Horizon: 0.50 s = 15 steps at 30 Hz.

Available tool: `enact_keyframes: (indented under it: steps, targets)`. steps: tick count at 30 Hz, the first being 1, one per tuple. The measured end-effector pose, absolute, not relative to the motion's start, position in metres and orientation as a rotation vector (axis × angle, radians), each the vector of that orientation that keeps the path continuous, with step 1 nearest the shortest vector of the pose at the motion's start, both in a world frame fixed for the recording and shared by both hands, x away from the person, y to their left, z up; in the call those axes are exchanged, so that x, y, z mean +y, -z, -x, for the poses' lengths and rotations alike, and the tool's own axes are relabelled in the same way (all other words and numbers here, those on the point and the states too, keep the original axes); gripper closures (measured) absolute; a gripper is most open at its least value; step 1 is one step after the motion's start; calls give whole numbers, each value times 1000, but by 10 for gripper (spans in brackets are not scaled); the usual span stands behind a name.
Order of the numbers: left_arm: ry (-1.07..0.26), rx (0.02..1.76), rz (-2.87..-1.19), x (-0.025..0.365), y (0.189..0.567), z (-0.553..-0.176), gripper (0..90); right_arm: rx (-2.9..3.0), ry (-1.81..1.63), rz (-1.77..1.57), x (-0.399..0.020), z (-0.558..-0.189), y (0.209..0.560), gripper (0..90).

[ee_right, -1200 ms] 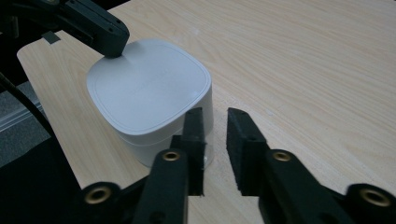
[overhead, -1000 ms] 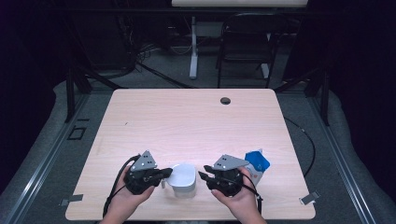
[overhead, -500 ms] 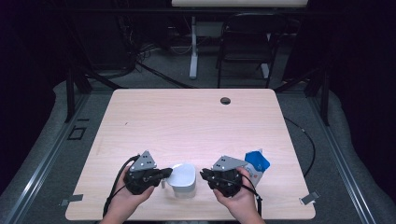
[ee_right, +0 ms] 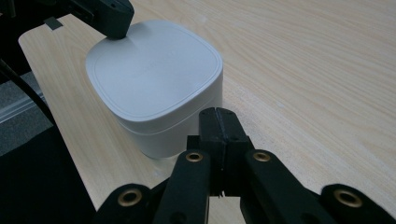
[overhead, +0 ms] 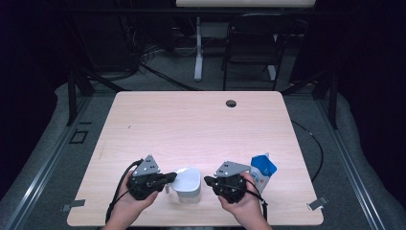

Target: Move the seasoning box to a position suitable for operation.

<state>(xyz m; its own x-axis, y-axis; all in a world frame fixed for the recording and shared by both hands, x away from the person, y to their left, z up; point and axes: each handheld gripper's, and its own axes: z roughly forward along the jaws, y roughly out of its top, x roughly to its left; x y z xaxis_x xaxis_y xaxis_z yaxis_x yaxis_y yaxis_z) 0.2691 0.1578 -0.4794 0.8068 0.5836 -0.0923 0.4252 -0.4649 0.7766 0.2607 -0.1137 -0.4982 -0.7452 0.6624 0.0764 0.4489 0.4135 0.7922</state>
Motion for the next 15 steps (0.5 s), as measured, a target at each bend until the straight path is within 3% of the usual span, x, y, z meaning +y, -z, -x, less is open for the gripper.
enact_keyframes:
  steps: [15]
  targets:
    - [-235,773,-2123,161,479,-269,900,2472,-1214,-947,-110,-261,502,900]
